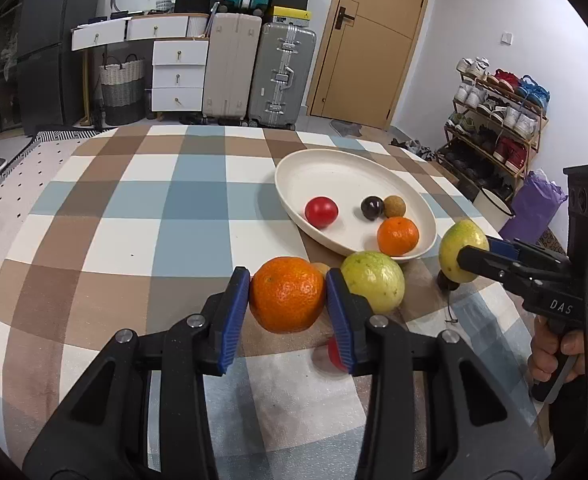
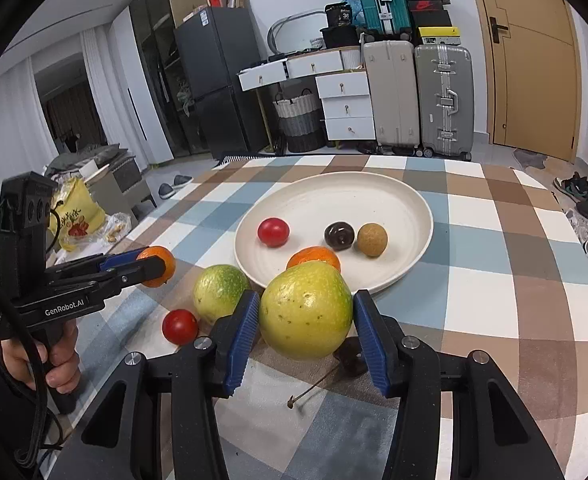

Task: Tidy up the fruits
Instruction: 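Grasp the mandarin orange with the left tool while the right tool grasps the large yellow-green guava, then carry the orange with the left tool over the plate while the right tool carries the guava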

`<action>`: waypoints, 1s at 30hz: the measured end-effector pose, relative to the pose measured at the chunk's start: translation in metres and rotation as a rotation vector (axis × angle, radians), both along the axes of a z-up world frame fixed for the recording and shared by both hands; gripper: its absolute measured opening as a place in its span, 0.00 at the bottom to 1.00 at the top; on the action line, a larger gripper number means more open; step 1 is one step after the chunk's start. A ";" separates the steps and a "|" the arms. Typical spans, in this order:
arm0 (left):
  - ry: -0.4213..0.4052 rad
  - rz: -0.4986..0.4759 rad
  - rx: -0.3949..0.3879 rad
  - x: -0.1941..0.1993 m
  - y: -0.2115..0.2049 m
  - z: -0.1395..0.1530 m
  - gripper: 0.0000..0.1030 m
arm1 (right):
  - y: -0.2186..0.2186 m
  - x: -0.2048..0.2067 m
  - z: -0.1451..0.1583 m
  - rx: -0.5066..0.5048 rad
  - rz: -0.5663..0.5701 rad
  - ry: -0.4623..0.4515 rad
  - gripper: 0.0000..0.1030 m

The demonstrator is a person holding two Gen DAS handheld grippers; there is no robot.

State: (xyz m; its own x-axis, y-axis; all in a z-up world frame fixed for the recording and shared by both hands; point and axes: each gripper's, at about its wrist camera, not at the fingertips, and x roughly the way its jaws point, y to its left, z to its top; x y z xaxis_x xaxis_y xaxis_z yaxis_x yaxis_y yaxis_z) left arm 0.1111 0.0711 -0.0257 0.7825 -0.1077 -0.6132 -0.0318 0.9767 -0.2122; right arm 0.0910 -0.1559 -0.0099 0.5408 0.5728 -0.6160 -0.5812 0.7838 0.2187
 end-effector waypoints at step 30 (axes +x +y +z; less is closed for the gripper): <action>-0.139 -0.044 0.062 0.009 -0.028 0.107 0.35 | -0.035 0.018 0.089 0.126 -0.084 -0.097 0.48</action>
